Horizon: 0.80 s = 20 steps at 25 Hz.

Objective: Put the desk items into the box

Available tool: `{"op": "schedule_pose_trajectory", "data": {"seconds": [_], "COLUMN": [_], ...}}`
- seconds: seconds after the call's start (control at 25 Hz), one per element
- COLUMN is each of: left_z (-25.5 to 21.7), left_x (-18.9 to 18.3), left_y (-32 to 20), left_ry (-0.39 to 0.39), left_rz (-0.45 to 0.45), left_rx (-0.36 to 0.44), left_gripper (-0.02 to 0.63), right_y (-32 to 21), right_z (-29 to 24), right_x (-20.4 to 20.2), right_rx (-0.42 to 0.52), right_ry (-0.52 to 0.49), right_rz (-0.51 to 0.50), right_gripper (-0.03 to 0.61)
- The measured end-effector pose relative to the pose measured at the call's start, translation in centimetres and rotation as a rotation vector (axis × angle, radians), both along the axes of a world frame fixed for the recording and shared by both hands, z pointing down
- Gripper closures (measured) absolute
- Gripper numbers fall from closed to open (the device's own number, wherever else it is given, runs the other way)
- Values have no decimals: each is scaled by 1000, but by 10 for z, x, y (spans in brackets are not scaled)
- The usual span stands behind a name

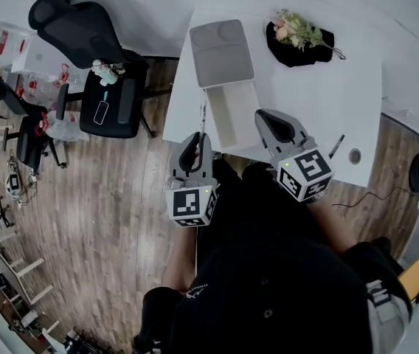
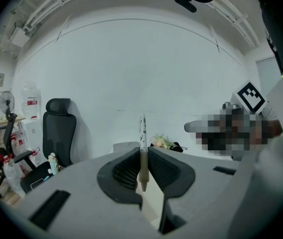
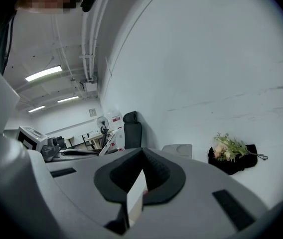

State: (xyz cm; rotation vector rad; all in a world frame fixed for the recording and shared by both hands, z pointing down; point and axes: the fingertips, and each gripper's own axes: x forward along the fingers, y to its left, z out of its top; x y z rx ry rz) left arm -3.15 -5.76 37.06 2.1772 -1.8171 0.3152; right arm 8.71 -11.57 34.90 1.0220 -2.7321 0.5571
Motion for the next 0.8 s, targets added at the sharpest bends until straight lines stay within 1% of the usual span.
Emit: {"op": "schedule_pose_trajectory", "data": {"seconds": [0.24,0.56,0.8], "left_z": [7,19,34], "left_x": [-6,1,7], "left_y": [-13,-47,-64], "left_ry": [17,34,56], "left_rz": [73,221,324], "left_rx": [-18,-40,-81], "left_gripper": [558,558,558], "right_y": [2,-4,-3], "right_z": [3,11,17], "right_x": [8,21,31], "right_rx": [-15,-42,-73], "right_ry": [21,47,73], "right_rz": [104,252,362], "right_gripper": [580,580,580]}}
